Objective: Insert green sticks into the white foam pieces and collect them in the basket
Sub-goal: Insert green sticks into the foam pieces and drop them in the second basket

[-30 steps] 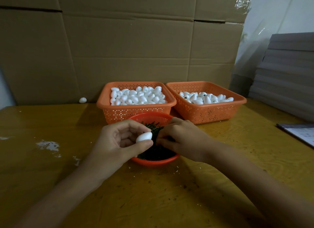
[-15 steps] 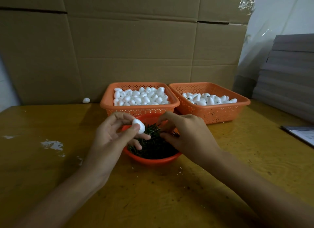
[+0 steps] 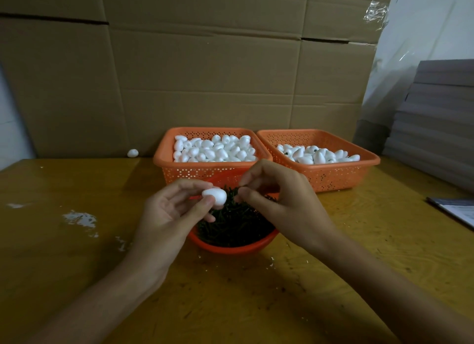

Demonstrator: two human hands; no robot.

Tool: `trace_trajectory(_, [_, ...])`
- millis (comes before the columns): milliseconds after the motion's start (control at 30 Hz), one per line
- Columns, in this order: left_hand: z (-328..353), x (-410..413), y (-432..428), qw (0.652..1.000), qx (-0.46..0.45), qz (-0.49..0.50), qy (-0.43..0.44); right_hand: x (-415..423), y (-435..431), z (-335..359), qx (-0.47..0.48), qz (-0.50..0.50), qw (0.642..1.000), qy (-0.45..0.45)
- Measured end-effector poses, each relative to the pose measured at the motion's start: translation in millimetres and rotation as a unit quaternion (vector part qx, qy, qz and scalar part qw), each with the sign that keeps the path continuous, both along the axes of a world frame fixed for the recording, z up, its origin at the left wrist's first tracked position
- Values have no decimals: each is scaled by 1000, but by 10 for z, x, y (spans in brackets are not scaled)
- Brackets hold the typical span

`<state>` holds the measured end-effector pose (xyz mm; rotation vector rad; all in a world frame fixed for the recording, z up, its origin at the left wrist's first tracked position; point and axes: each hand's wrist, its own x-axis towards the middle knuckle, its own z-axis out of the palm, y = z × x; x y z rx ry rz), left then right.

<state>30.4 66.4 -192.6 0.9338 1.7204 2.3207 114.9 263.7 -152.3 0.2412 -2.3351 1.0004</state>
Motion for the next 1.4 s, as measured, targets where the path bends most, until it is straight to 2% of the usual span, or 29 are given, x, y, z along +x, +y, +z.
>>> trace_trajectory(367, [43,-16,-20,998,31,-28,-49,14,133,41,-41,97,991,-86])
trace_trajectory(667, [61,-19,-21,997,27,-43,-53,8,158,29,-32,104,990,-87])
trace_trajectory(900, [51,-14,-34,999,11,-51,-14,-10,164,10,8,97,992,-78])
trace_trajectory(1133, [47,-23,-24,998,28,-46,-37,-5,175,10,-47,123,987,-89])
trace_trajectory(1400, [27,-37,-24,998,14,-62,-9,-26,194,-15,-21,118,989,-82])
